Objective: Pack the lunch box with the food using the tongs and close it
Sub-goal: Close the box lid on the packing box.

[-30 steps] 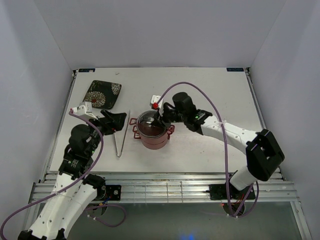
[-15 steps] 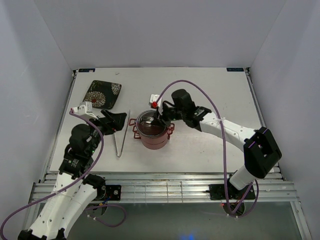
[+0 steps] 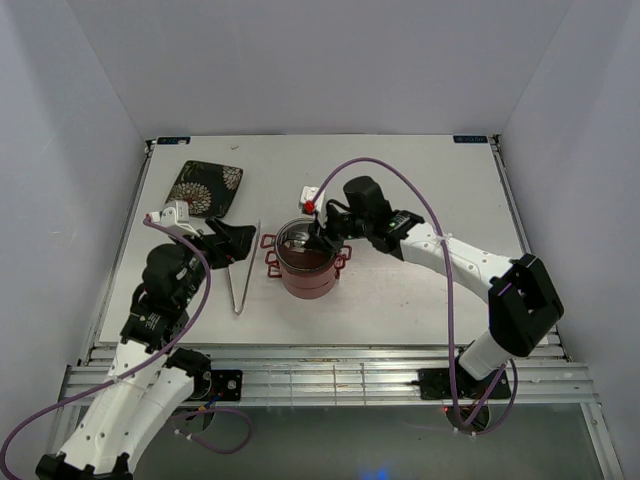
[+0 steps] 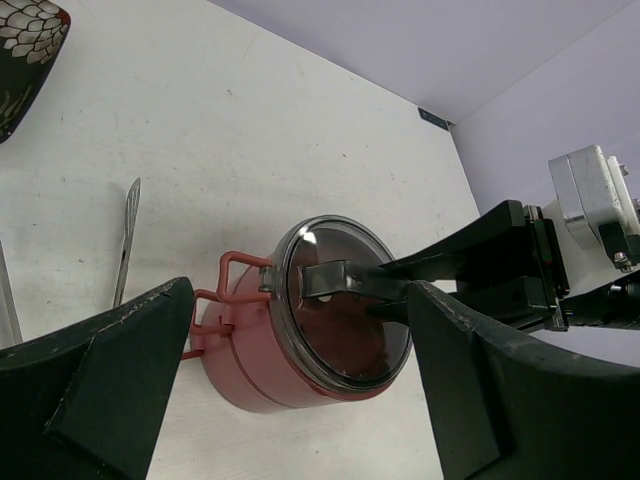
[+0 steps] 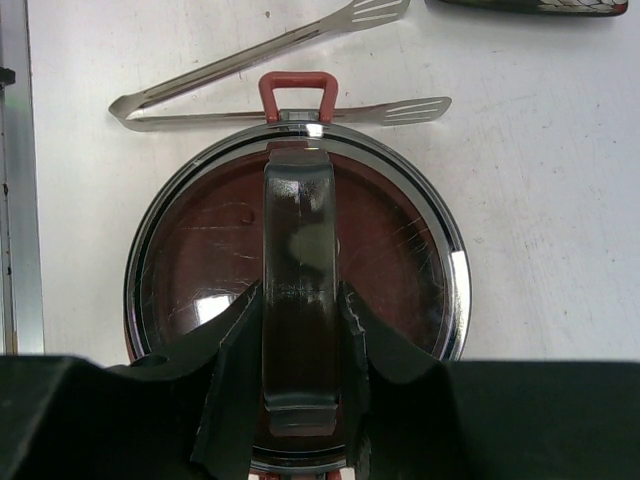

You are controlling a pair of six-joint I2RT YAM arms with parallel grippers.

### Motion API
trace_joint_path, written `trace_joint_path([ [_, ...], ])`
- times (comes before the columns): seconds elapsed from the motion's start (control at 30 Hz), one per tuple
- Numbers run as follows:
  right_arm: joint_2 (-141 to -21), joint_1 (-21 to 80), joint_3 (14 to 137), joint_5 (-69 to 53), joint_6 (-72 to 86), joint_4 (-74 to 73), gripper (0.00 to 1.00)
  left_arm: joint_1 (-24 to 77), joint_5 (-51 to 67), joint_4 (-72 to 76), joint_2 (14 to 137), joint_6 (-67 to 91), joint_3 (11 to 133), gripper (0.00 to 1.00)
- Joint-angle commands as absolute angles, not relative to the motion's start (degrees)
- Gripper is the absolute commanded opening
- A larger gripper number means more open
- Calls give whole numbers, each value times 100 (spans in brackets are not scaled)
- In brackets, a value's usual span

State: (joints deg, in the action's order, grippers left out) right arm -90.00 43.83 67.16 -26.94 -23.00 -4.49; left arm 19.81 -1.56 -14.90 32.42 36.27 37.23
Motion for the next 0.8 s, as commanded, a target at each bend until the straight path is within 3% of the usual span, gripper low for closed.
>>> trace_joint_path([
  [0.0,-9035,4324,6864,-2654,-2364,-782,8,1960,-106,-1389,3269,3639,3858,98],
  [0.33,-9237,4149,7162,-3479,-2751,-1335,8,1960,-70,-1371,3296,3665,3823,98],
  [0.77,-9580,4078,7295,-3612,-2865,-1556,8,1960,-62,-1336,3322,3709,3779,98],
])
